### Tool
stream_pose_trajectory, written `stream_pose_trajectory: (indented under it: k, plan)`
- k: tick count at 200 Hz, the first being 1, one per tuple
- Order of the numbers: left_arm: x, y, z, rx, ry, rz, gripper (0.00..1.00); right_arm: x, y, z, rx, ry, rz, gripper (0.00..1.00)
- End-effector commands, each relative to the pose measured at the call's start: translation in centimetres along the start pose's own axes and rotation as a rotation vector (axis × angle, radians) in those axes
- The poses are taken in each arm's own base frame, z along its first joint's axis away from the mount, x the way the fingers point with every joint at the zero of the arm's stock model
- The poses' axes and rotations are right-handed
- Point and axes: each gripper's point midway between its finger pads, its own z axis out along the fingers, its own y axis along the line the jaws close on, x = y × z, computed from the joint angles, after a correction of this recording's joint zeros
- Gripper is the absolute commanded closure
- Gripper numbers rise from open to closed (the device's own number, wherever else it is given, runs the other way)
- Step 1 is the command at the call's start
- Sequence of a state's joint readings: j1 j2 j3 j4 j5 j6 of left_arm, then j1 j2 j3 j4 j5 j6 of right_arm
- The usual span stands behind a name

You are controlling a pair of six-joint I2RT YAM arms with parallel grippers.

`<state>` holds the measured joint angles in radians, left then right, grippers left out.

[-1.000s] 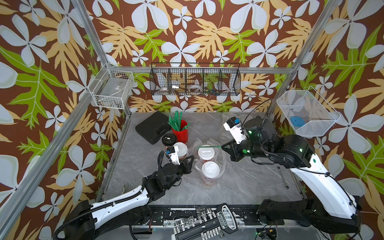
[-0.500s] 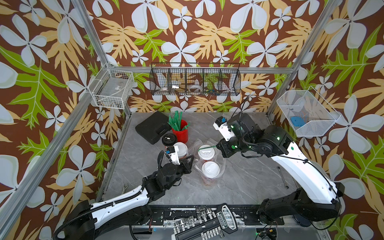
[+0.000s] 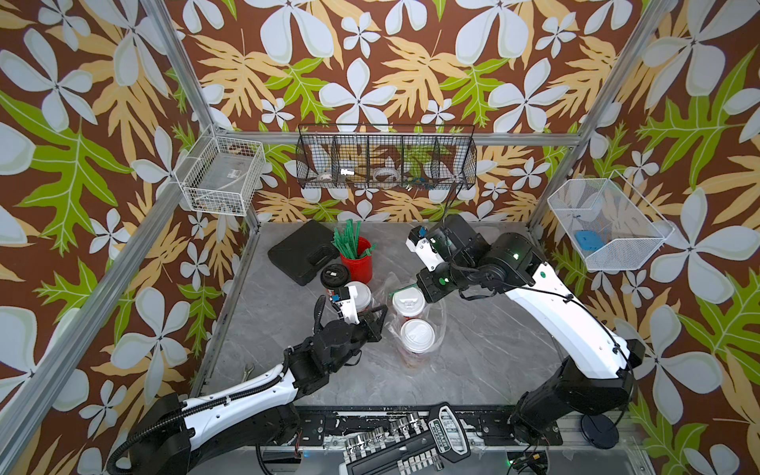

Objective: Pack milk tea into plastic carrier bags
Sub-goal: Place the straw in the plastic carrier bag.

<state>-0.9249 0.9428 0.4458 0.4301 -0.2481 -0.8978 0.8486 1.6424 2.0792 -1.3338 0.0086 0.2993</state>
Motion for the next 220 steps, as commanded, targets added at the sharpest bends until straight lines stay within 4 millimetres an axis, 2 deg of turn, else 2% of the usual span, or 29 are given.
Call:
stream_pose_trajectory:
  k: [1,68,173,192,206,220]
  plan:
    - [-0.7,-1.3,0.1,0.048,-0.022,0.0,1.0,0.8,-1.3,0.5,0.082,0.062,-0.025,1.0]
    - [-0.7,-1.4,0.1,0.054,-0.026,0.013,1.0,0.2,-2.8,1.4,0.178,0.072,-0.029,1.0]
    - [-0.5,-1.1,0.3,0.054,-0.026,0.016,1.0,0.8,-2.9,5.7,0.18,0.184,-0.043,1.0]
    - [-0.5,-1.2,0.3,0.056,-0.025,0.017,1.0,0.7,-2.9,6.5,0.183,0.199,-0.047,0.89]
    - [-0.6,-1.2,0.2,0.057,-0.028,0.017,1.0,0.4,-2.9,6.8,0.188,0.198,-0.047,0.86]
    - [-0.6,-1.2,0.3,0.057,-0.028,0.017,1.0,0.0,-2.8,6.9,0.188,0.188,-0.047,0.77]
